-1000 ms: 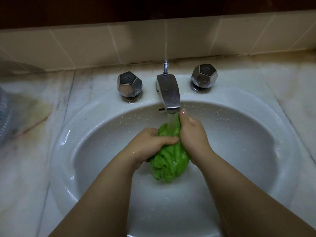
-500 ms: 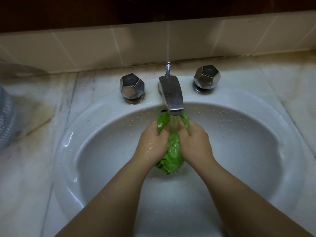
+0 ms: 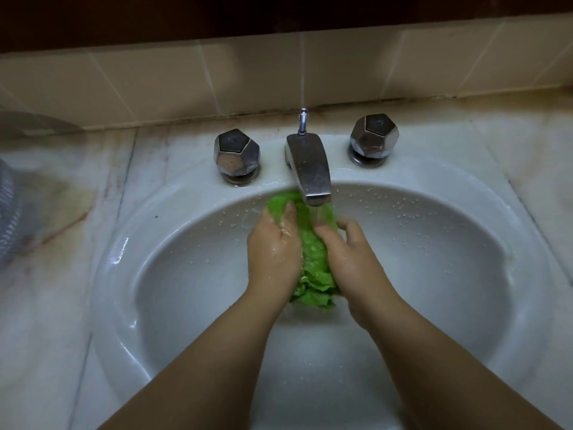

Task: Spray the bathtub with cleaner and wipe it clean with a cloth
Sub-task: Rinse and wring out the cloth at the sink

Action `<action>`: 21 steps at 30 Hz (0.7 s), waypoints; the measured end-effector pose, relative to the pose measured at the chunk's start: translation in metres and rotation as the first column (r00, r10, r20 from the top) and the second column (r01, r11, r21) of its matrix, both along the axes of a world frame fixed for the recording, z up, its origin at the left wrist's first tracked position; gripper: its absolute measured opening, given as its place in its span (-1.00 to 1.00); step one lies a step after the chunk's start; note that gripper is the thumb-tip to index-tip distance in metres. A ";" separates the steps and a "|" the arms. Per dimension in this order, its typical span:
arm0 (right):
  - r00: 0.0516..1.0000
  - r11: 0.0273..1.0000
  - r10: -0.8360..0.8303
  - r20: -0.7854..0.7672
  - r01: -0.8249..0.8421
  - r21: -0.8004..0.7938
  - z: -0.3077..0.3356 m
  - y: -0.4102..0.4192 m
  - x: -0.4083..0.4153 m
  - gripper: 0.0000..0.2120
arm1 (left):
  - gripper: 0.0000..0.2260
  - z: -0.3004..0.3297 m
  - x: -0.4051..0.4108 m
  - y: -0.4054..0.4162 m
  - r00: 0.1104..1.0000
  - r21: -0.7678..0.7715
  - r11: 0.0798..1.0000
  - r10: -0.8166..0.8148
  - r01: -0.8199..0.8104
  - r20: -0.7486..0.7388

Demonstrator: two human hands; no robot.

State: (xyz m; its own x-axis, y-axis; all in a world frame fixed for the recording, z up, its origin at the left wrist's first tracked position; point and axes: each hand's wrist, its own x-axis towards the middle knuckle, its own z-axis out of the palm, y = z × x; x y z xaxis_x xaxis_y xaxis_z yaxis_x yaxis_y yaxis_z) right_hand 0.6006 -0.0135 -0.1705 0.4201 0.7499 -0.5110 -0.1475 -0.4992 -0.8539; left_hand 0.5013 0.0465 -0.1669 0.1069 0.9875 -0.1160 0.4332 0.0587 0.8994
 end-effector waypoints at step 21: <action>0.939 0.998 -0.056 0.339 0.040 0.054 0.007 0.019 0.011 -0.49 | -0.95 -0.006 -0.007 0.006 0.928 -0.377 0.920 0.046 0.105 0.369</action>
State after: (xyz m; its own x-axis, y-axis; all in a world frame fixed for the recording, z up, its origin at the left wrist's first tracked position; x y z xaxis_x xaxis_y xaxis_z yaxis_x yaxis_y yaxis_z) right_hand 0.6120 0.0054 -0.1638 0.5991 0.7434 -0.2973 0.1325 -0.4583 -0.8789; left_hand 0.4947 0.0522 -0.1726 0.2440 0.8684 -0.4316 0.0875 0.4235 0.9016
